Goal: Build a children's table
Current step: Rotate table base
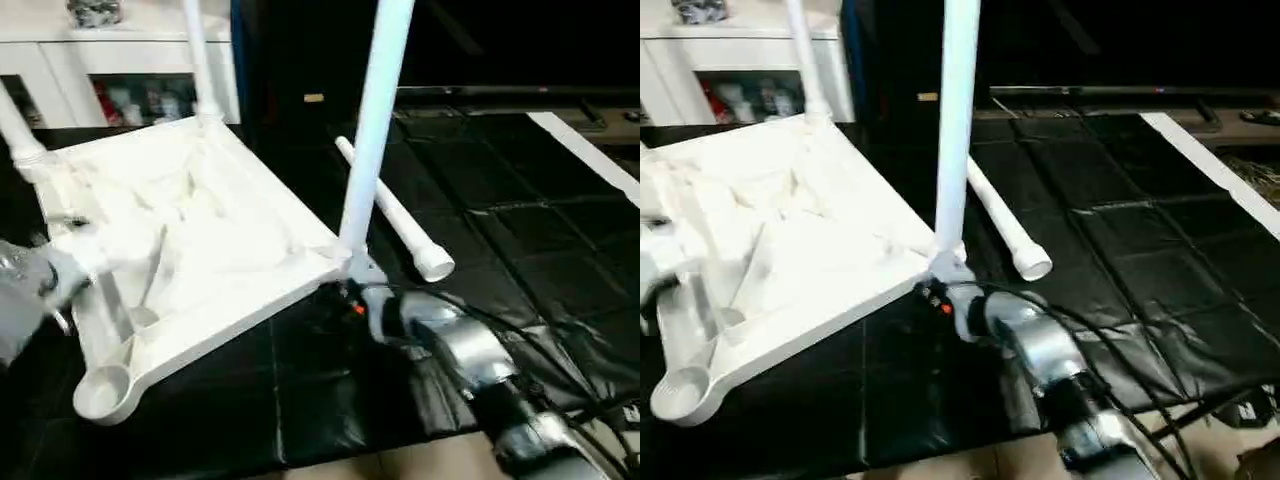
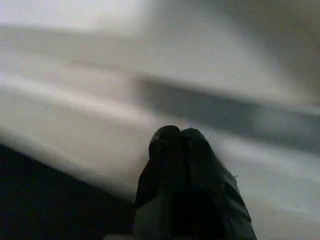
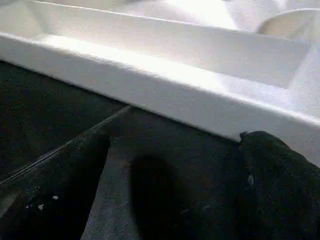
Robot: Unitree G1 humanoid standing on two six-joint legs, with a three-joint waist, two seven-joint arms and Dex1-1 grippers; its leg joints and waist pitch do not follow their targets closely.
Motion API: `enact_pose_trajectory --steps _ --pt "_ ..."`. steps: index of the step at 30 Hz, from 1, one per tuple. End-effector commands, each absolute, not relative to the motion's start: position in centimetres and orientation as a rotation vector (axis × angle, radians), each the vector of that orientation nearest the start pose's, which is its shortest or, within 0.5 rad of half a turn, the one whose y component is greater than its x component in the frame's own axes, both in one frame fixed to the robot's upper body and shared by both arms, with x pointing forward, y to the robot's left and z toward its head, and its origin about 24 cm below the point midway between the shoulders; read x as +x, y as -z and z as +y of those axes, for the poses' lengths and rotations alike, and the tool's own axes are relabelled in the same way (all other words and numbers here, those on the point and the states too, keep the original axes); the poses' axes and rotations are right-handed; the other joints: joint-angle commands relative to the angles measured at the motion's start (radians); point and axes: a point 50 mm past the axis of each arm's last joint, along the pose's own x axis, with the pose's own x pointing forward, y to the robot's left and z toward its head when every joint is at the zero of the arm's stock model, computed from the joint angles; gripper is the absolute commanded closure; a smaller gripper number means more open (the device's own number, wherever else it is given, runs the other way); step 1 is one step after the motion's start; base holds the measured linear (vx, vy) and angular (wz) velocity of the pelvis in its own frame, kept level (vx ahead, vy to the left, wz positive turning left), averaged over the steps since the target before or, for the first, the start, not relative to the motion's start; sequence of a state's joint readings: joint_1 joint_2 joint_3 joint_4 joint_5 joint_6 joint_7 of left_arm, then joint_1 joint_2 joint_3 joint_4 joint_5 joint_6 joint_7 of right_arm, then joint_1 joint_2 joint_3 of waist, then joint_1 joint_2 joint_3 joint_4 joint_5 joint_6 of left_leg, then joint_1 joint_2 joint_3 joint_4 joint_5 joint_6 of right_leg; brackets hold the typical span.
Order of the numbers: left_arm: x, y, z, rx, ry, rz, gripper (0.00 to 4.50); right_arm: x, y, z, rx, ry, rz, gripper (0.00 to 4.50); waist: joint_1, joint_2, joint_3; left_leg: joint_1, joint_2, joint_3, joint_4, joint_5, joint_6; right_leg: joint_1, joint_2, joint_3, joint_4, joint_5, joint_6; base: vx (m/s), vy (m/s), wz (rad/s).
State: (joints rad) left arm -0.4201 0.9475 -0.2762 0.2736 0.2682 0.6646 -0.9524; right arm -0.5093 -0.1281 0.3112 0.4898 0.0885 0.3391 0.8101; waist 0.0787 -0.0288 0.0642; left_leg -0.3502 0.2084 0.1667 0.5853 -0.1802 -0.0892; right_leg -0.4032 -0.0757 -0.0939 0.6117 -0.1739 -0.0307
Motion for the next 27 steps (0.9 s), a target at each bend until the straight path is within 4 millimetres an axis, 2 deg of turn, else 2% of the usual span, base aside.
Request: enact_pose_trajectory --steps 1,4,7,8,9,10,11,12,13,14,15,17,18,19,22,23,25,26,27 --pt "27.8 -9.3 30.7 0.799 0.506 1.04 4.49 30.8 -3.1 -5.8 -0.137 -1.082 0.436 0.0 0.0 0.032 -0.066 0.01 0.024 -0.01 -0.077 -0.278 -0.042 0.046 -0.071 0.061 -0.071 -0.259 -0.203 0.0 0.0 0.0" --pt "27.1 -9.0 29.3 0.763 0.656 1.049 4.49 31.4 -3.0 -5.1 -0.156 -1.052 0.433 0.0 -0.001 0.031 -0.062 0.013 0.023 -0.013 -0.078 -0.314 -0.044 0.044 -0.077 0.061 -0.077 -0.329 -0.189 0.0 0.0 0.0" --pt "26.6 -8.7 28.8 0.735 0.705 1.067 4.49 31.8 -3.0 -4.7 -0.166 -1.034 0.431 0.0 -0.006 0.031 -0.059 0.014 0.024 -0.013 -0.079 -0.333 -0.048 0.041 -0.074 0.061 -0.08 -0.368 -0.177 0.0 0.0 0.0" --pt "25.9 -8.5 28.1 0.71 0.795 1.078 4.49 32.3 -3.0 -4.4 -0.175 -1.011 0.427 0.0 -0.007 0.032 -0.059 0.014 0.023 -0.015 -0.078 -0.341 -0.049 0.041 -0.076 0.061 -0.08 -0.378 -0.175 0.0 0.0 0.0" --pt "25.7 -8.5 28.0 0.703 0.807 1.08 4.49 32.3 -3.0 -4.4 -0.176 -1.008 0.426 0.0 -0.011 0.028 -0.058 0.013 0.024 -0.014 -0.08 -0.347 -0.049 0.041 -0.075 0.061 -0.081 -0.388 -0.176 0.0 0.0 0.0" --pt "25.0 -8.4 26.8 0.669 0.927 1.066 4.49 32.8 -3.2 -4.1 -0.183 -0.99 0.414 0.0 -0.012 0.03 -0.058 0.016 0.025 -0.016 -0.079 -0.356 -0.051 0.038 -0.077 0.061 -0.082 -0.403 -0.177 0.0 0.0 0.0" --pt "24.7 -8.4 26.4 0.655 0.97 1.055 4.49 33.0 -3.3 -4.0 -0.183 -0.986 0.41 0.0 -0.019 0.029 -0.056 0.011 0.024 -0.015 -0.079 -0.355 -0.05 0.039 -0.072 0.06 -0.082 -0.4 -0.178 0.0 0.0 0.0" --pt "24.5 -8.4 25.7 0.612 1.007 1.042 4.49 33.2 -3.4 -3.9 -0.183 -0.98 0.406 0.0 -0.016 0.032 -0.056 0.016 0.023 -0.014 -0.077 -0.357 -0.05 0.036 -0.074 0.061 -0.083 -0.401 -0.177 0.0 0.0 0.0" --pt "24.4 -8.5 25.3 0.595 1.025 1.032 4.49 33.2 -3.5 -3.8 -0.184 -0.977 0.404 0.0 -0.02 0.029 -0.058 0.013 0.023 -0.014 -0.077 -0.345 -0.051 0.04 -0.072 0.061 -0.077 -0.387 -0.183 0.0 0.0 0.0" --pt "24.2 -8.7 23.6 0.511 1.087 0.987 4.49 33.6 -3.7 -3.5 -0.189 -0.969 0.394 0.0 -0.02 0.027 -0.061 0.012 0.026 -0.013 -0.077 -0.324 -0.054 0.041 -0.073 0.063 -0.072 -0.351 -0.192 0.0 0.0 0.0" --pt "24.2 -8.8 23.1 0.498 1.11 0.972 4.49 33.6 -3.8 -3.4 -0.189 -0.967 0.392 0.0 -0.021 0.029 -0.06 0.011 0.026 -0.011 -0.077 -0.315 -0.055 0.041 -0.07 0.063 -0.069 -0.33 -0.198 0.0 0.0 0.0" --pt "24.1 -8.9 22.1 0.47 1.155 0.943 4.49 33.7 -3.8 -3.3 -0.189 -0.966 0.389 0.0 -0.022 0.026 -0.065 0.004 0.022 -0.008 -0.075 -0.273 -0.051 0.049 -0.067 0.063 -0.061 -0.259 -0.209 0.0 0.0 0.0" --pt "24.1 -8.9 21.7 0.46 1.17 0.932 4.49 33.7 -3.9 -3.2 -0.19 -0.965 0.387 0.0 -0.024 0.025 -0.065 0.001 0.021 -0.008 -0.075 -0.263 -0.05 0.051 -0.067 0.063 -0.06 -0.249 -0.208 0.0 0.0 0.0" --pt "24.1 -8.9 21.4 0.459 1.177 0.923 4.49 33.8 -3.9 -3.2 -0.191 -0.965 0.386 0.0 -0.027 0.019 -0.066 -0.002 0.019 -0.008 -0.074 -0.252 -0.043 0.055 -0.067 0.062 -0.06 -0.245 -0.204 0.0 0.0 0.0" --pt "24.7 -8.7 20.3 0.488 1.205 0.856 4.49 33.9 -3.8 -3.1 -0.198 -0.962 0.381 0.0 -0.033 0.015 -0.069 -0.003 0.018 -0.004 -0.069 -0.215 -0.029 0.056 -0.066 0.063 -0.059 -0.214 -0.211 0.0 0.0 0.0" --pt "24.7 -8.7 20.2 0.489 1.205 0.854 4.49 33.9 -3.8 -3.1 -0.198 -0.961 0.381 0.0 -0.034 0.017 -0.069 -0.002 0.018 -0.004 -0.069 -0.215 -0.027 0.056 -0.066 0.062 -0.059 -0.221 -0.214 0.0 0.0 0.0" --pt "26.3 -8.3 19.2 0.539 1.149 0.741 4.49 34.1 -3.6 -3.2 -0.214 -0.953 0.377 0.0 -0.036 0.018 -0.068 0.0 0.017 -0.003 -0.067 -0.227 -0.028 0.054 -0.064 0.062 -0.061 -0.234 -0.213 0.0 0.0 0.0" --pt "26.7 -8.2 19.1 0.556 1.125 0.719 4.49 34.1 -3.6 -3.3 -0.218 -0.95 0.377 0.0 -0.033 0.025 -0.066 0.004 0.018 -0.001 -0.067 -0.241 -0.03 0.049 -0.063 0.063 -0.066 -0.243 -0.209 0.0 0.0 0.0" --pt "26.8 -8.2 19.1 0.558 1.118 0.716 4.49 34.1 -3.6 -3.4 -0.219 -0.949 0.377 0.0 -0.034 0.024 -0.067 0.003 0.018 -0.002 -0.067 -0.246 -0.033 0.051 -0.063 0.062 -0.064 -0.244 -0.207 0.0 0.0 0.0"
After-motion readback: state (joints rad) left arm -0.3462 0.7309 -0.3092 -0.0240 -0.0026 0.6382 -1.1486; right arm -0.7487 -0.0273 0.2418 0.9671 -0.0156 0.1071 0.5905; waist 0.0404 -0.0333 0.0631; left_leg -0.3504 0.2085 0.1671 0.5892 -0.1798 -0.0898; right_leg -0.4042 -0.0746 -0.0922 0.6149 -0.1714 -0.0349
